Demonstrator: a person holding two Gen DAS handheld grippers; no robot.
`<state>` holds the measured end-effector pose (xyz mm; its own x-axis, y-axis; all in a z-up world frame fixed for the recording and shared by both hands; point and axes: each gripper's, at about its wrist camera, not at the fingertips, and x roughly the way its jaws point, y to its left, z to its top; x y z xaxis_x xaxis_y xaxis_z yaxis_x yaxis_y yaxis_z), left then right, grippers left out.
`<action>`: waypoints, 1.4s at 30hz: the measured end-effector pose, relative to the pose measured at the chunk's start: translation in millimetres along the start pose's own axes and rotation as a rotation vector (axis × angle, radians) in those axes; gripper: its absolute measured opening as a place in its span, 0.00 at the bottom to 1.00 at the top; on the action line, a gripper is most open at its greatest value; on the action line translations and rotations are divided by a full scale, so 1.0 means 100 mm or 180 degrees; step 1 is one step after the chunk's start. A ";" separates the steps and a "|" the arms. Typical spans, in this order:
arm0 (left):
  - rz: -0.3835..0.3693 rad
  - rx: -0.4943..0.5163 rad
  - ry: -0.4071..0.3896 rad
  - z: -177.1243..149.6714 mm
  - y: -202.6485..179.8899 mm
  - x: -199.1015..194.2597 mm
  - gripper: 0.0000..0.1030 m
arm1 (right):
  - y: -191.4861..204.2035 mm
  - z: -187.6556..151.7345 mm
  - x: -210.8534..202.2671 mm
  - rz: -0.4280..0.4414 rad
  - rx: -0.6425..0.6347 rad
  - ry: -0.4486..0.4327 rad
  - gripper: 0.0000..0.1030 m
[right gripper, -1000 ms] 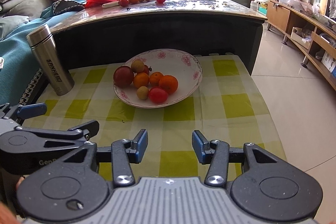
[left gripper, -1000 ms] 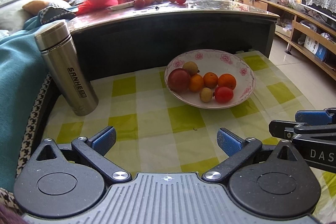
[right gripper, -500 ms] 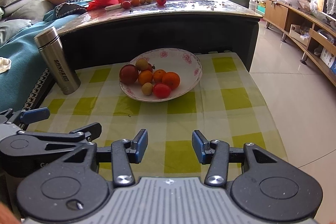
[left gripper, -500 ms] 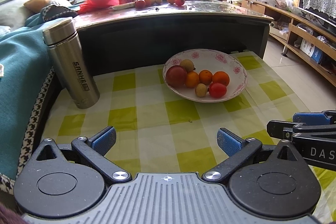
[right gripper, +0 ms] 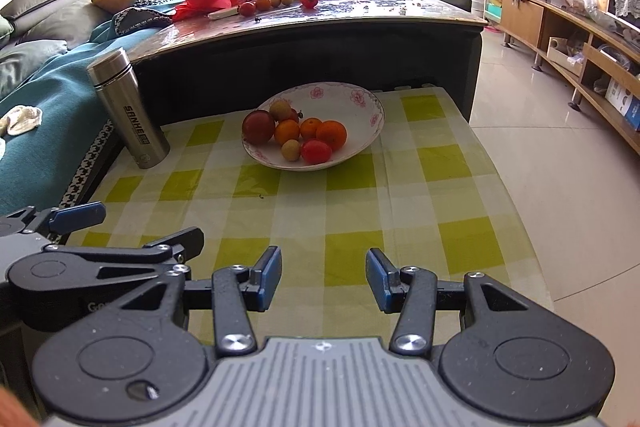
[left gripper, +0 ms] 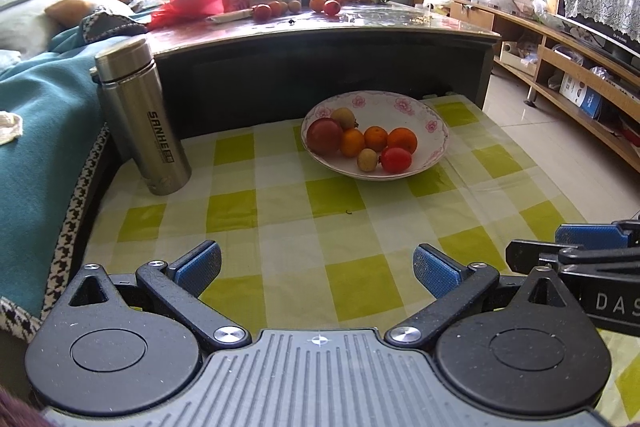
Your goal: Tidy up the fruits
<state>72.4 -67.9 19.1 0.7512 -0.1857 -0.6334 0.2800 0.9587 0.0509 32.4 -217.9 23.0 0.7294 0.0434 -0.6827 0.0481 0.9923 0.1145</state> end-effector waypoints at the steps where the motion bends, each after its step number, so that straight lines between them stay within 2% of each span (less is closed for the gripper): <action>1: 0.0000 0.0003 -0.0001 -0.01 0.00 -0.02 1.00 | 0.00 -0.02 -0.02 0.0003 0.0005 0.0000 0.50; 21: -0.0039 0.0163 -0.0040 -0.31 -0.09 -0.47 1.00 | 0.05 -0.35 -0.41 0.0003 -0.0035 0.0003 0.50; 42: 0.0043 0.0253 -0.0082 -0.53 -0.16 -0.75 1.00 | 0.15 -0.63 -0.70 -0.0123 -0.0180 -0.0003 0.50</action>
<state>-20.3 -57.5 25.3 0.7701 -0.1795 -0.6122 0.3156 0.9411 0.1212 -61.0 -198.9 26.6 0.7284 0.0049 -0.6852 0.0377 0.9982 0.0472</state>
